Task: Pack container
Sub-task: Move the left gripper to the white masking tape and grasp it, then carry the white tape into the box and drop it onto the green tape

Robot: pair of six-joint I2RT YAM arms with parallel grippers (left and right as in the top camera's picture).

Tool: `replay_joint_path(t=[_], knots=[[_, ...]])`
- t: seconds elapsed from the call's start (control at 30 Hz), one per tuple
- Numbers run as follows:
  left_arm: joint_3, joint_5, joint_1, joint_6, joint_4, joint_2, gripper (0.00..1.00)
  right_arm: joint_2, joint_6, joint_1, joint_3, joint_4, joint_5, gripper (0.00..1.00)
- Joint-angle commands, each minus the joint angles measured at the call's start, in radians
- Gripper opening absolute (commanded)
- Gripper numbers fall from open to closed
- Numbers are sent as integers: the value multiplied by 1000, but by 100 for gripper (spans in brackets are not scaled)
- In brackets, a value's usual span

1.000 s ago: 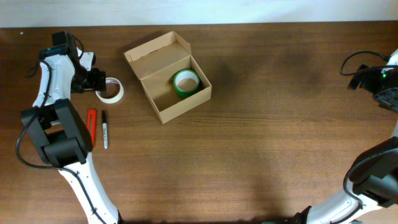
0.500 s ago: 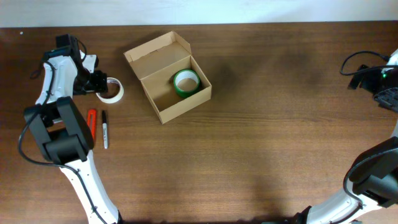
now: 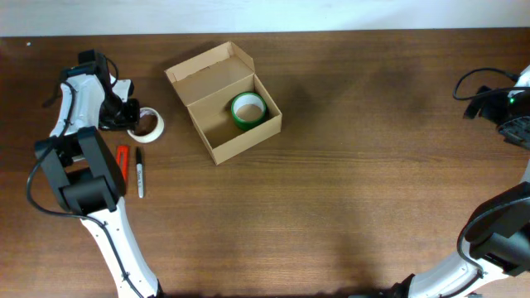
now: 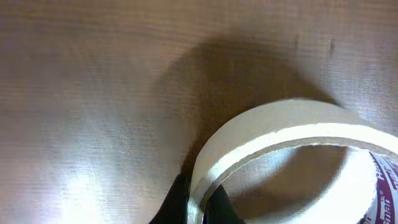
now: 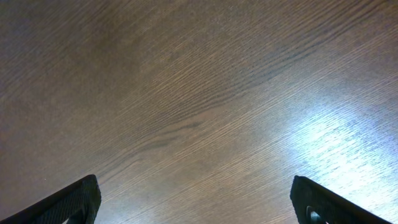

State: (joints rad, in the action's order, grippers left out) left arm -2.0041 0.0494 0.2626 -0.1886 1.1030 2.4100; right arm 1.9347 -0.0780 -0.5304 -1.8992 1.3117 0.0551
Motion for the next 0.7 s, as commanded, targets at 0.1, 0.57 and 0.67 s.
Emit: replay_joint_path(t=[0.1, 0.57, 0.67], knots=[[-370, 15, -7, 19, 240, 23, 2, -13, -6, -7, 5, 0, 13, 99], [-1110, 200, -272, -136, 395, -81, 2, -13, -6, -7, 5, 0, 13, 99], [-1107, 170, -385, -208, 418, -82, 2, -13, -6, -7, 5, 0, 13, 99]])
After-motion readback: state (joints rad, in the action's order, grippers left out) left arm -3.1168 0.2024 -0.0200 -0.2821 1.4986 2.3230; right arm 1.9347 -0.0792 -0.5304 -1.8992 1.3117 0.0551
